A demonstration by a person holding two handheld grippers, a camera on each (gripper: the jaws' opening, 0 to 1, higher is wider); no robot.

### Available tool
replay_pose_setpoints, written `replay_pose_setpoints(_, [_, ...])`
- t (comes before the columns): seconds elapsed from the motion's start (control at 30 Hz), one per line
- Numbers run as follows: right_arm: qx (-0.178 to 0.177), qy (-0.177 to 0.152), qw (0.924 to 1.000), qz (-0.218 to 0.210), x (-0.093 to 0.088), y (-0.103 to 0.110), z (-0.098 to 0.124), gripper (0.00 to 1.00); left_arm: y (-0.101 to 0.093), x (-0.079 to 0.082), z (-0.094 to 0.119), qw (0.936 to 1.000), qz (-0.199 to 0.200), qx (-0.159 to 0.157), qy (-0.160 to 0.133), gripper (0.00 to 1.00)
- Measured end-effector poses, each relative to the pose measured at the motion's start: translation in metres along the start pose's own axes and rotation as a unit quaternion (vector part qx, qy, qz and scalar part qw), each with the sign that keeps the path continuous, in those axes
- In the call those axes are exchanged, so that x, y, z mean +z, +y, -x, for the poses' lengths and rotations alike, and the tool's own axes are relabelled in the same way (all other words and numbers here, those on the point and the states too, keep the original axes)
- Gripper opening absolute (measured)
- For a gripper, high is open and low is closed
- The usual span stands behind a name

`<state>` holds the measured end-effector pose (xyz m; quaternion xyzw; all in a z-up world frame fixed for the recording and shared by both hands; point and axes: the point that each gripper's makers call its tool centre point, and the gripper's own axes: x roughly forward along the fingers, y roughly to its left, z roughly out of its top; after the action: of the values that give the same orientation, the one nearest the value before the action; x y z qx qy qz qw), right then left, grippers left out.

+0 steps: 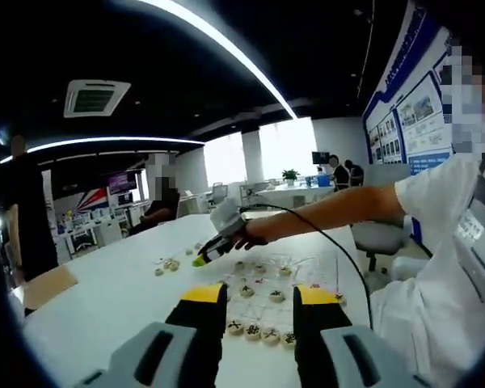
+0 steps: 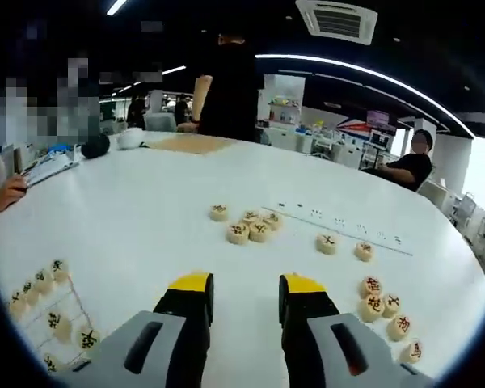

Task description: Pick up the chess pieces one by one and place each piece onto its starting position on the chessboard, setting the pieces on their correct points until all the chess pieces are arranged in the starting layout

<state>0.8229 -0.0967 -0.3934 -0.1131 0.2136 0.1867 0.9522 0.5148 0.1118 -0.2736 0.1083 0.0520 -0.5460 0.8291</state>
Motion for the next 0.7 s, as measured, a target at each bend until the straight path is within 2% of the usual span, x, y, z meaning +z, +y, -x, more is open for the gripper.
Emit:
replay_pose_setpoints(0.13, [-0.016, 0.005, 0.9999, -0.001, 0.0, -0.001, -0.021, 0.33, 0.002, -0.001, 0.001, 1.0, 0.002, 0.004, 0.001, 0.34])
replay_pose_setpoints(0.17, [-0.022, 0.001, 0.9997, 0.01, 0.002, -0.002, -0.027, 0.32, 0.002, -0.002, 0.001, 1.0, 0.001, 0.006, 0.003, 0.34])
replay_pose_setpoints(0.37, [-0.036, -0.008, 0.9992, -0.011, 0.019, -0.007, -0.043, 0.31, 0.0, -0.002, 0.0, 0.9999, -0.006, 0.006, 0.007, 0.34])
replay_pose_setpoints(0.7, [-0.053, -0.004, 0.9973, -0.05, 0.018, -0.025, -0.051, 0.34, 0.002, 0.0, 0.002, 1.0, -0.004, 0.008, 0.002, 0.34])
